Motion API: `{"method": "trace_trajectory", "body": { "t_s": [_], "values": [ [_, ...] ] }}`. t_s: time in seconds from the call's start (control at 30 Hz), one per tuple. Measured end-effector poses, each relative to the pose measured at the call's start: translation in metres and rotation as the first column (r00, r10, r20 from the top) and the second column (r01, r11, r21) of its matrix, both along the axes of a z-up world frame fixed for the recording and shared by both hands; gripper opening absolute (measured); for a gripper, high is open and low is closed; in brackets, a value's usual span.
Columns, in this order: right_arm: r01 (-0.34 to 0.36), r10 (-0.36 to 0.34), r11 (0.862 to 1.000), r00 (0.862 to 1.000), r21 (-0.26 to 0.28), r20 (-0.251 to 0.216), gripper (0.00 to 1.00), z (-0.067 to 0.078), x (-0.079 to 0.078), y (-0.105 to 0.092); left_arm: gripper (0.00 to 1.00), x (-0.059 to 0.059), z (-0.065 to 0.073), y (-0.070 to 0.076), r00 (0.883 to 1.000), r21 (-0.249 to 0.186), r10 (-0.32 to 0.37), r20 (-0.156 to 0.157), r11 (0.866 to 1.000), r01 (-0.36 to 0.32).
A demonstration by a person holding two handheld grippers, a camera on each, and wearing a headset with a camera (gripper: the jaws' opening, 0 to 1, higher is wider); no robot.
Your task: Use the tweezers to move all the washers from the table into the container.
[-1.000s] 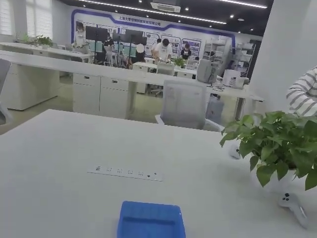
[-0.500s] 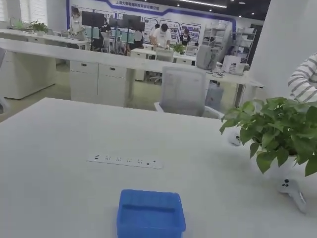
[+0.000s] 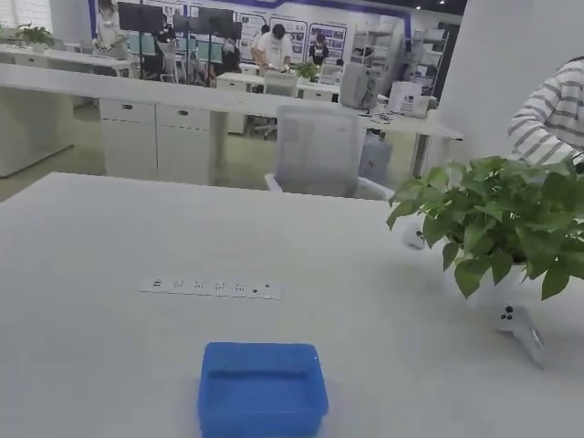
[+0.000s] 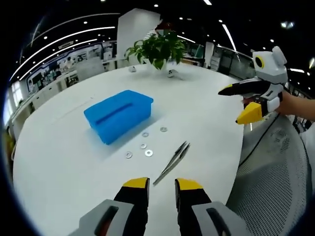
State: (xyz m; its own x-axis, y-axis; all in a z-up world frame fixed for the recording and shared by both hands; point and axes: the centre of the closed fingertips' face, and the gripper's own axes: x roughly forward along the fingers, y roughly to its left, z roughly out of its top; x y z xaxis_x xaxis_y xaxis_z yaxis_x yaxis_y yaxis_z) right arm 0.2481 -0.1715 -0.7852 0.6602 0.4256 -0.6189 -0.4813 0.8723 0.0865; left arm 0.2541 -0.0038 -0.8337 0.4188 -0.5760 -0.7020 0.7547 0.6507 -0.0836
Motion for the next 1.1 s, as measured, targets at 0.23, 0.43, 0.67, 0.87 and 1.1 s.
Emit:
{"method": "trace_trajectory", "body": {
  "t_s": [0.23,0.43,0.67,0.87,1.1],
  "values": [
    [-0.003,0.003,1.0,1.0,-0.001,-0.016,0.9,-0.004,-0.005,0.002,0.13,0.0,-0.03,-0.001,0.995,0.07,-0.061,-0.073,0.995,0.067],
    [-0.011,0.011,1.0,1.0,0.002,-0.022,0.9,-0.007,-0.006,0.009,0.11,0.006,-0.039,-0.002,0.994,0.105,-0.091,-0.058,0.99,0.097],
    [-0.037,0.036,0.999,0.999,-0.013,-0.023,0.89,-0.008,-0.007,0.014,0.08,0.009,-0.046,-0.004,0.989,0.119,-0.129,-0.069,0.984,0.136],
    [-0.051,0.051,0.999,0.998,-0.008,-0.021,0.89,-0.007,-0.008,0.017,0.02,0.007,-0.045,-0.013,0.976,0.113,-0.21,-0.05,0.97,0.215],
    [-0.078,0.078,0.997,0.997,-0.011,-0.015,0.86,-0.005,-0.009,0.023,0.0,-0.009,-0.044,-0.017,0.961,0.144,-0.275,-0.031,0.95,0.277]
  ]
}}
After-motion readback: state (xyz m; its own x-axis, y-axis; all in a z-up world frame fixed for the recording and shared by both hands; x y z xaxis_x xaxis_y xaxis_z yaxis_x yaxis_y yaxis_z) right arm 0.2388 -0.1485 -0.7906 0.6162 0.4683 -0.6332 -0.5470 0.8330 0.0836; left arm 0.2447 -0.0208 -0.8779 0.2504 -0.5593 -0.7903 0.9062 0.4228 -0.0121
